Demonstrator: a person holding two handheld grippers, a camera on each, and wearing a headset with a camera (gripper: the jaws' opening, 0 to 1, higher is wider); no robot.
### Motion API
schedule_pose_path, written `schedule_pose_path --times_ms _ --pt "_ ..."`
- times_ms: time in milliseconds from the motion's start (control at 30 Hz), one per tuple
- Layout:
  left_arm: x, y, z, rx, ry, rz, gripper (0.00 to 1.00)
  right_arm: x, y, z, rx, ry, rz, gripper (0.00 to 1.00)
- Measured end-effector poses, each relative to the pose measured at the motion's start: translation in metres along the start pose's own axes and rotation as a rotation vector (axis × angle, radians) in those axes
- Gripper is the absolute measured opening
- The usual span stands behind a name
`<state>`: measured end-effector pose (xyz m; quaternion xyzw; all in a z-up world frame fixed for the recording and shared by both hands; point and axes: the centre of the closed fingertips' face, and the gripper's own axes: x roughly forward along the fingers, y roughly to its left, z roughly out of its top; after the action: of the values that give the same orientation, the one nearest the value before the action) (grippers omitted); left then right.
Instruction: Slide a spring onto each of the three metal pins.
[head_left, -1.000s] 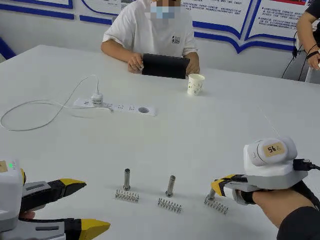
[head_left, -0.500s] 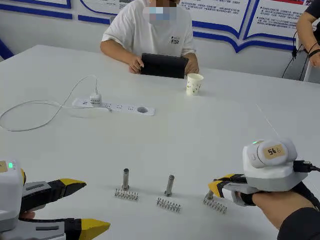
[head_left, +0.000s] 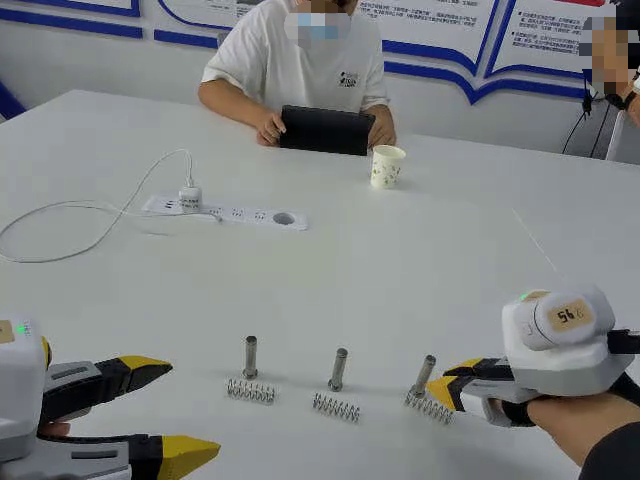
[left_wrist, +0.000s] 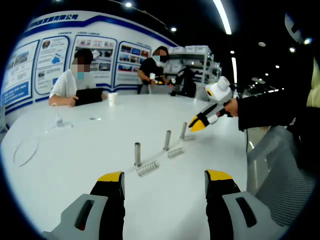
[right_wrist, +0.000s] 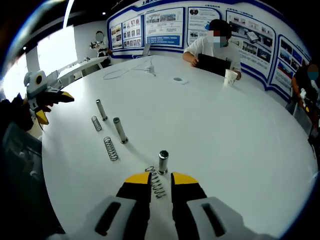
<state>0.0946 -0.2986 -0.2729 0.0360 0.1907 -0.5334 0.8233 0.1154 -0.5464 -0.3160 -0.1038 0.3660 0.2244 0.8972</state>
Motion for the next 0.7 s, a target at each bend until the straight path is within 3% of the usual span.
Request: schedule_pose_path --times_ms 267,700 --pt "0.001 -0.001 0.000 0.002 0.003 -0.003 0.66 0.003 0.007 -0.015 -0.060 0.044 0.078 0.16" --pt "0.000 -0.002 -0.001 0.002 0.009 -0.003 0.66 0.008 0.009 -0.030 -0.155 0.104 0.148 0.16"
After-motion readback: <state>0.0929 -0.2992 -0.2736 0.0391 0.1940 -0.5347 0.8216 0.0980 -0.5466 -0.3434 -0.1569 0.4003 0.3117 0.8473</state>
